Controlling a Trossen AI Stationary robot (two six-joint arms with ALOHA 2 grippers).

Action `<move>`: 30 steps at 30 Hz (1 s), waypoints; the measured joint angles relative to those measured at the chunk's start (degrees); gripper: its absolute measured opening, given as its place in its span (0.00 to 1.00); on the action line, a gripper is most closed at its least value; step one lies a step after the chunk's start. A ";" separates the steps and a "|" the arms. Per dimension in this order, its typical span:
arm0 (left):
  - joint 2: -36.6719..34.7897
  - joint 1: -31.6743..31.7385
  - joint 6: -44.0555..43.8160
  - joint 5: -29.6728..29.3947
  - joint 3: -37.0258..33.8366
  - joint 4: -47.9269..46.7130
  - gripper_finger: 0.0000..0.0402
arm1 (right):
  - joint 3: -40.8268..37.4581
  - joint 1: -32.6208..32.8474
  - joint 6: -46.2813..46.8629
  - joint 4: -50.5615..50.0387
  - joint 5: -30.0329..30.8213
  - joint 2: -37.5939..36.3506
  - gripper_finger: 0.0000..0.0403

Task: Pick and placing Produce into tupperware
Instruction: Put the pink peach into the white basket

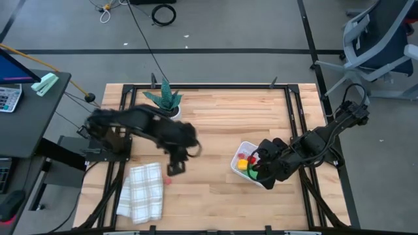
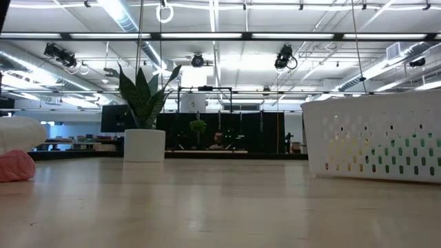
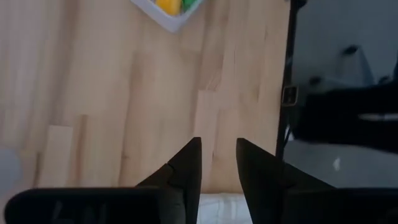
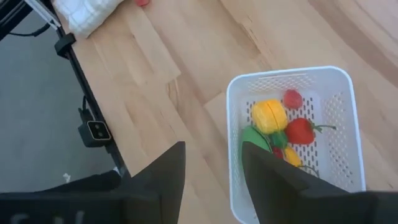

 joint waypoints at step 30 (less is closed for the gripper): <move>-45.40 -12.85 -17.92 -5.57 -87.81 45.31 0.37 | 0.00 -0.37 9.44 -0.17 8.02 0.00 0.41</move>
